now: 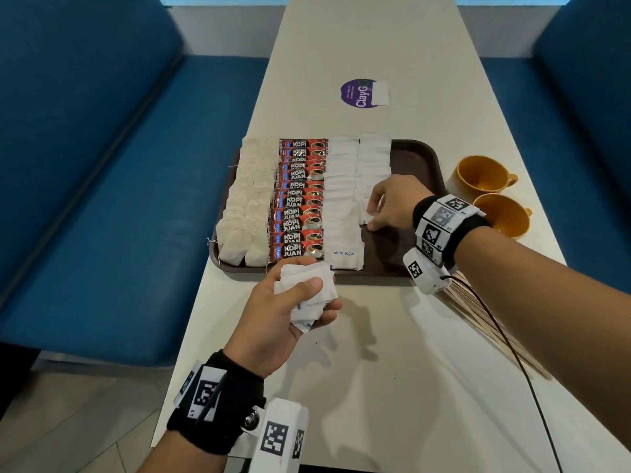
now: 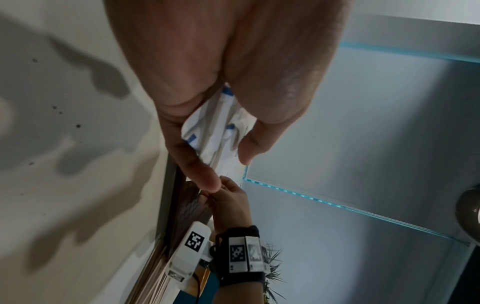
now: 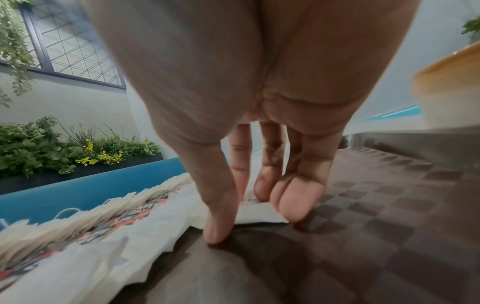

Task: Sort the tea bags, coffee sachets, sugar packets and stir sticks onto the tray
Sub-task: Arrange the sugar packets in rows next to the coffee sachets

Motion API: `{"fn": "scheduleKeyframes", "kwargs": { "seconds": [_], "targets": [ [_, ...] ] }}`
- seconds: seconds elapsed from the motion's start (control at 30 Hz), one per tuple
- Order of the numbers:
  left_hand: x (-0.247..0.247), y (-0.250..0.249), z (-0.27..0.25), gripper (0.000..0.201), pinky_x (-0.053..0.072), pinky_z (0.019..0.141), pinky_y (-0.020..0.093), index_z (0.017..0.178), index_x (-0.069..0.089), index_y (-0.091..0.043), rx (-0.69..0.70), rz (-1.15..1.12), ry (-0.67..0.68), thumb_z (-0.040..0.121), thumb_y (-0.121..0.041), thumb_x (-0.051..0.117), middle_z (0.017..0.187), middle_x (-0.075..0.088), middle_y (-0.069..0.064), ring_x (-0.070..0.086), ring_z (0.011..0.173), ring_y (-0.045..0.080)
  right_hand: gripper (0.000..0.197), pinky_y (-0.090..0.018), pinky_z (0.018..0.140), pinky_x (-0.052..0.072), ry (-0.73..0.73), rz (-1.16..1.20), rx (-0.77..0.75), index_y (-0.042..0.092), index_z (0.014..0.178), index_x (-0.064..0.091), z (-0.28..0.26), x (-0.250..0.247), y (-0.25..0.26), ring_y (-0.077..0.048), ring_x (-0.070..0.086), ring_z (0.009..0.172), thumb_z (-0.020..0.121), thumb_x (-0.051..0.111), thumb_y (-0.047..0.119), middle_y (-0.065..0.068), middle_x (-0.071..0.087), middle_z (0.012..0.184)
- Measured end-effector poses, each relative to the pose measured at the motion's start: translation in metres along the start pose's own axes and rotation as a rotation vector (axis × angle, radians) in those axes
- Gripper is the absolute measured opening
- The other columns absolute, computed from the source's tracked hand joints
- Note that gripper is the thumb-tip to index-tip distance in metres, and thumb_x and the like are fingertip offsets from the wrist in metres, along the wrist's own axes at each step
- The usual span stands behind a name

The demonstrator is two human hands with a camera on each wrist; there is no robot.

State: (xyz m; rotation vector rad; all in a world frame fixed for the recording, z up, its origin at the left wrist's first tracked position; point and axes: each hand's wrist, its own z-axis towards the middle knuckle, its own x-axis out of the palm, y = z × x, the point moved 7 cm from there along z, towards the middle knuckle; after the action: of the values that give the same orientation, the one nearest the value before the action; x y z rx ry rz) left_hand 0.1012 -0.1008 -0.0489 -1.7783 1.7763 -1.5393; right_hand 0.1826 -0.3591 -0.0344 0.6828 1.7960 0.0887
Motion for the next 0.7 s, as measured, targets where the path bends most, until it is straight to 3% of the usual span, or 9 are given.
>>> {"fn": "scheduleKeyframes", "kwargs": {
  "seconds": [0.23, 0.4, 0.57, 0.7],
  "targets": [
    [-0.003, 0.001, 0.001, 0.045, 0.059, 0.065, 0.037, 0.126, 0.060, -0.008, -0.016, -0.005, -0.014, 0.082, -0.006, 0.070, 0.103, 0.070, 0.020, 0.071, 0.083, 0.042, 0.026, -0.024, 0.073, 0.047, -0.010, -0.012, 0.005, 0.021, 0.081, 0.073, 0.009, -0.003, 0.003, -0.015, 0.065, 0.086, 0.069, 0.095, 0.020, 0.004, 0.070, 0.088],
    [-0.001, -0.001, 0.001, 0.049, 0.060, 0.068, 0.039, 0.127, 0.060, -0.007, -0.024, -0.053, 0.027, 0.081, 0.003, 0.073, 0.109, 0.068, 0.022, 0.071, 0.088, 0.045, 0.028, -0.021, 0.059, 0.042, -0.034, 0.057, 0.004, 0.020, 0.084, 0.072, 0.000, -0.011, 0.003, -0.011, 0.064, 0.083, 0.069, 0.095, 0.027, 0.005, 0.068, 0.089],
    [0.003, -0.001, -0.002, 0.059, 0.060, 0.085, 0.055, 0.128, 0.061, -0.003, -0.036, -0.157, 0.082, 0.071, 0.006, 0.050, 0.116, 0.064, 0.029, 0.066, 0.101, 0.055, 0.019, -0.021, 0.063, 0.044, -0.163, 0.219, -0.067, 0.025, 0.088, 0.072, -0.055, -0.032, 0.015, -0.007, 0.064, 0.080, 0.084, 0.082, 0.040, 0.007, 0.069, 0.087],
    [0.017, -0.003, -0.007, 0.069, 0.058, 0.082, 0.054, 0.137, 0.053, -0.003, -0.040, -0.122, 0.151, 0.070, 0.013, 0.047, 0.122, 0.062, 0.032, 0.066, 0.099, 0.050, 0.015, -0.027, 0.065, 0.056, -0.110, 0.413, -0.127, 0.026, 0.091, 0.074, -0.114, -0.020, 0.030, -0.011, 0.067, 0.077, 0.086, 0.079, 0.039, 0.004, 0.071, 0.087]
  ]
}}
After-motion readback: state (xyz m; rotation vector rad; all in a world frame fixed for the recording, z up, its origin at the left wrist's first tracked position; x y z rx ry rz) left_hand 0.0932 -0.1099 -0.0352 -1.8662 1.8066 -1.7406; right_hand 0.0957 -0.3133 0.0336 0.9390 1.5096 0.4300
